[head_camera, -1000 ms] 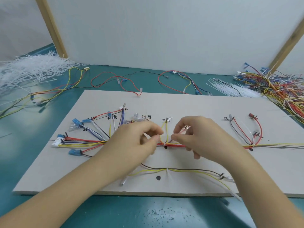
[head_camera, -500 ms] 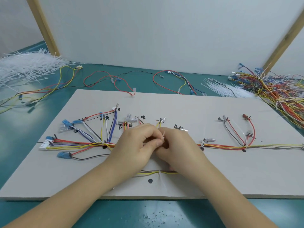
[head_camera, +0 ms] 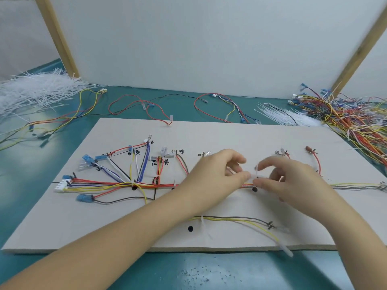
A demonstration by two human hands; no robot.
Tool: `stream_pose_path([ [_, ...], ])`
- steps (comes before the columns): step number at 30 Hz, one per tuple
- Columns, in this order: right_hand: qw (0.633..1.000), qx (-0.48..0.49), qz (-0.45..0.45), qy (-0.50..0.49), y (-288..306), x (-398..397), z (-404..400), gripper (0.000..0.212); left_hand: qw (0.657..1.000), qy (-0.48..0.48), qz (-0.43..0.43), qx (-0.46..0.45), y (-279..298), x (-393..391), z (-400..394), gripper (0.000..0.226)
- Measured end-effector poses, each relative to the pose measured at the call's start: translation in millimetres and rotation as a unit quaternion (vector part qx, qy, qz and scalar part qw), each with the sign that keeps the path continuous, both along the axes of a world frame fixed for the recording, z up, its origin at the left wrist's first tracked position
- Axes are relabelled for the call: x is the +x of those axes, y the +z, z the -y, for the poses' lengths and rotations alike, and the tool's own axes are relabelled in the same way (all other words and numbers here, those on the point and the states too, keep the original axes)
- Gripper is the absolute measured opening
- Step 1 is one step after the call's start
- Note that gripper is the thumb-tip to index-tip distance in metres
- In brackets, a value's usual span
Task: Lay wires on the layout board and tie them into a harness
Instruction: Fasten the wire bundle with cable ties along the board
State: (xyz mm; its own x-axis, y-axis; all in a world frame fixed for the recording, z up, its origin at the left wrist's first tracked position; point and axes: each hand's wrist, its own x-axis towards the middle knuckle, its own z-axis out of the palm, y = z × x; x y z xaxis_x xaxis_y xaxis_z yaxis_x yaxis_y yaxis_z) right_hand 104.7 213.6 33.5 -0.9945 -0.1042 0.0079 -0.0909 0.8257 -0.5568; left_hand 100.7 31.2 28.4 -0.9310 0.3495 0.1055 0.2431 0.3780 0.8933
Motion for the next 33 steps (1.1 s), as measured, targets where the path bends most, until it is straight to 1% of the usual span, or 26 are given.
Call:
stream_pose_path([
  [1,1.000,0.010,0.005,0.017,-2,-1,0,0.015,1.000,-0.005,0.030,-0.007,-3,-6,-8,0.023],
  [2,0.999,0.021,0.006,0.028,-4,-2,0,0.020,0.999,-0.013,0.041,-0.010,-6,-11,-15,0.025],
  [5,0.998,0.045,-0.012,0.034,-6,-5,-1,0.028,1.000,-0.026,-0.002,-0.014,-8,-16,-28,0.006],
  [6,0.998,0.048,-0.017,0.034,-7,-6,-1,0.030,1.000,-0.024,-0.015,-0.011,-8,-17,-30,0.003],
  [9,0.996,0.077,-0.029,0.033,-12,-6,1,0.033,0.998,-0.016,-0.065,-0.008,-12,-16,-33,0.008],
  [11,0.995,0.090,-0.039,0.024,-15,-5,3,0.033,0.997,-0.006,-0.069,0.021,-15,-15,-32,0.009],
  [13,0.996,0.071,-0.044,0.021,-18,-6,3,0.034,0.997,-0.003,-0.047,0.057,-18,-15,-31,0.016],
  [15,0.996,0.067,-0.051,0.021,-20,-4,3,0.031,0.998,-0.009,-0.032,0.062,-18,-16,-29,0.021],
  [17,0.995,0.077,-0.060,0.029,-21,1,4,0.019,0.997,-0.019,-0.006,0.078,-17,-17,-28,0.023],
  [18,0.995,0.072,-0.067,0.031,-21,6,4,0.012,0.994,-0.015,0.019,0.106,-16,-16,-25,0.024],
  [19,0.995,0.048,-0.078,0.025,-21,11,6,0.010,0.988,-0.007,0.052,0.147,-16,-15,-21,0.025],
  [20,0.995,0.004,-0.097,0.012,-21,17,7,0.014,0.978,0.002,0.085,0.191,-15,-15,-15,0.026],
  [22,0.985,-0.074,-0.157,-0.005,-16,32,15,0.017,0.958,-0.005,0.122,0.258,-16,-11,1,0.026],
  [24,0.980,-0.074,-0.179,0.054,-13,49,32,0.011,0.957,-0.041,0.117,0.261,-21,-5,16,0.019],
  [26,0.978,-0.048,-0.138,0.150,-18,65,56,0.015,0.967,-0.067,0.094,0.228,-24,2,25,0.019],
  [28,0.971,-0.012,-0.116,0.210,-26,74,77,0.019,0.970,-0.072,0.079,0.217,-24,6,31,0.022],
  [30,0.969,0.014,-0.105,0.225,-29,74,87,0.019,0.971,-0.073,0.079,0.213,-20,8,32,0.022],
  [33,0.970,-0.024,-0.075,0.228,-29,64,83,0.023,0.976,-0.064,0.068,0.197,-11,12,38,0.024],
])
